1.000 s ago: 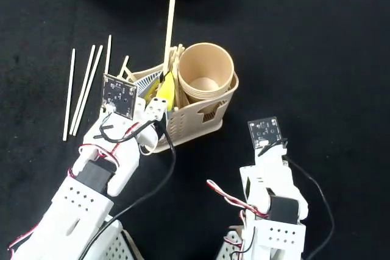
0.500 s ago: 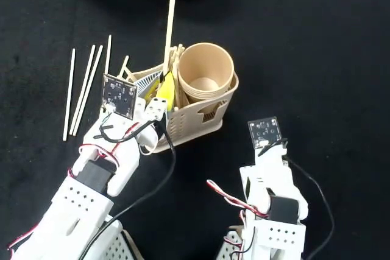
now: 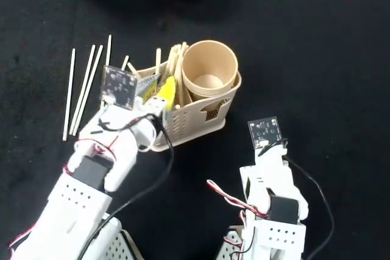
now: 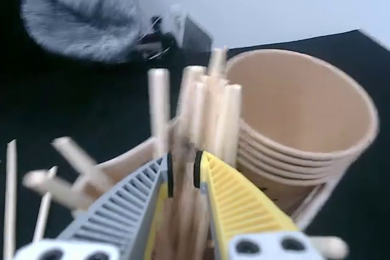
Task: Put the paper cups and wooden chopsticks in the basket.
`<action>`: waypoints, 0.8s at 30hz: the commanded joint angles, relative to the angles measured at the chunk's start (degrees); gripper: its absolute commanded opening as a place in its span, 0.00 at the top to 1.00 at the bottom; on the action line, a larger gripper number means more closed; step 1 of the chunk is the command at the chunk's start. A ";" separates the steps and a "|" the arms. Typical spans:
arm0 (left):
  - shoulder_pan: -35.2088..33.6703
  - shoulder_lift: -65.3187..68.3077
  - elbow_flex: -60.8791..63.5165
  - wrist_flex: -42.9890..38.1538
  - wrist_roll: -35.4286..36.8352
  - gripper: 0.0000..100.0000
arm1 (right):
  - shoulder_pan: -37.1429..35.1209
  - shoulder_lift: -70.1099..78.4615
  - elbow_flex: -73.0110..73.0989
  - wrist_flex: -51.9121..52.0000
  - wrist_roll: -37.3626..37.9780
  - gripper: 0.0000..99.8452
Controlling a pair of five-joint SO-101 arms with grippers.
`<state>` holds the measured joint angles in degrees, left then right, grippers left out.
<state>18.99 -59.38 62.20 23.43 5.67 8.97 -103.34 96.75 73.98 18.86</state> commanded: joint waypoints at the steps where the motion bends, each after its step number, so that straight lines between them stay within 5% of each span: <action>1: -3.65 -0.53 -11.74 11.60 -0.79 0.89 | -0.62 -4.00 -0.22 0.26 0.35 0.99; 9: -4.62 -0.53 -37.58 33.41 -0.88 0.89 | -0.62 -4.00 -0.22 0.26 0.35 0.99; 15: -18.33 0.18 -50.77 44.75 -0.53 0.89 | -0.62 -4.00 -0.22 0.26 0.35 0.99; 20: -33.80 0.26 -38.46 39.21 -2.02 0.89 | -0.62 -4.00 -0.22 0.26 0.35 0.99; 24: -37.49 1.76 -23.34 27.87 -7.03 0.85 | -0.62 -4.00 -0.22 0.26 0.35 0.99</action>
<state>-14.86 -59.12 26.68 61.32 2.59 8.97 -103.34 96.75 73.98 18.86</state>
